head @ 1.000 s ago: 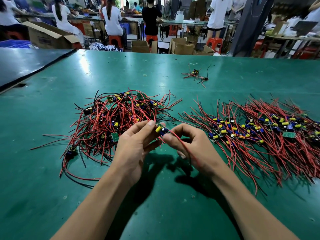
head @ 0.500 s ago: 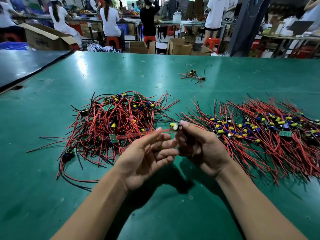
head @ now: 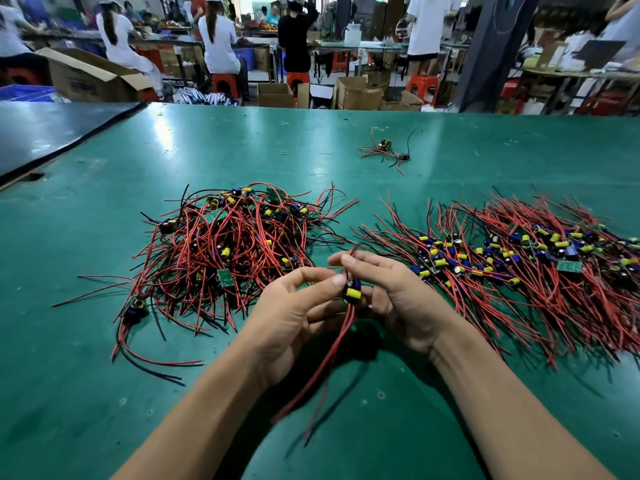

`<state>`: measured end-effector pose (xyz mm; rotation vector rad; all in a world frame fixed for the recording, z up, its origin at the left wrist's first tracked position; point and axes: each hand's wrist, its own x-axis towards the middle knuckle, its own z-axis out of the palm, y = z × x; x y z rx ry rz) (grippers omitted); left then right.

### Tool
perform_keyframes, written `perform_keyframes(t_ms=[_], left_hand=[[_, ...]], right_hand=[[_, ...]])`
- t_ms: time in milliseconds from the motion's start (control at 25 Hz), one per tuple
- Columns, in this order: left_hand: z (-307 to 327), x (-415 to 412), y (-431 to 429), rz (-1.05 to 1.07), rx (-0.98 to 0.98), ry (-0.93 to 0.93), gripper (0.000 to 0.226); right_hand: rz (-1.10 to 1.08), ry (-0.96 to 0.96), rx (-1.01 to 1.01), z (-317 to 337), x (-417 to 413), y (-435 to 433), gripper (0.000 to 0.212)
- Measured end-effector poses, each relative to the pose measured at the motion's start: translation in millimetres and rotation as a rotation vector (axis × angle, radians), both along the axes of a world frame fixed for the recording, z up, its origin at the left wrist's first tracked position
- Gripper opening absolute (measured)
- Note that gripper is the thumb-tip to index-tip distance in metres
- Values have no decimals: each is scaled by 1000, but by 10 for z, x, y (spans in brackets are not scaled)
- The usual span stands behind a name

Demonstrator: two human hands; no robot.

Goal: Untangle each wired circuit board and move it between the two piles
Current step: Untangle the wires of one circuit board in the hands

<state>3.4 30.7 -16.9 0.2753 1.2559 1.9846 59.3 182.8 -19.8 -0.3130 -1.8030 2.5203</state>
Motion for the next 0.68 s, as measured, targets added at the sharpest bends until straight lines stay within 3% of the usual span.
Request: perform_keyframes(t_ms=[200, 520, 680], left_hand=[[-100, 30, 52, -61, -107, 88, 13], [-153, 55, 75, -56, -130, 154, 7], [-128, 70, 99, -37, -192, 194, 10]], right_hand=[[-24, -35, 83, -38, 42, 55, 31], [-15, -42, 242, -31, 64, 70, 14], [-149, -35, 534, -11, 48, 130, 10]])
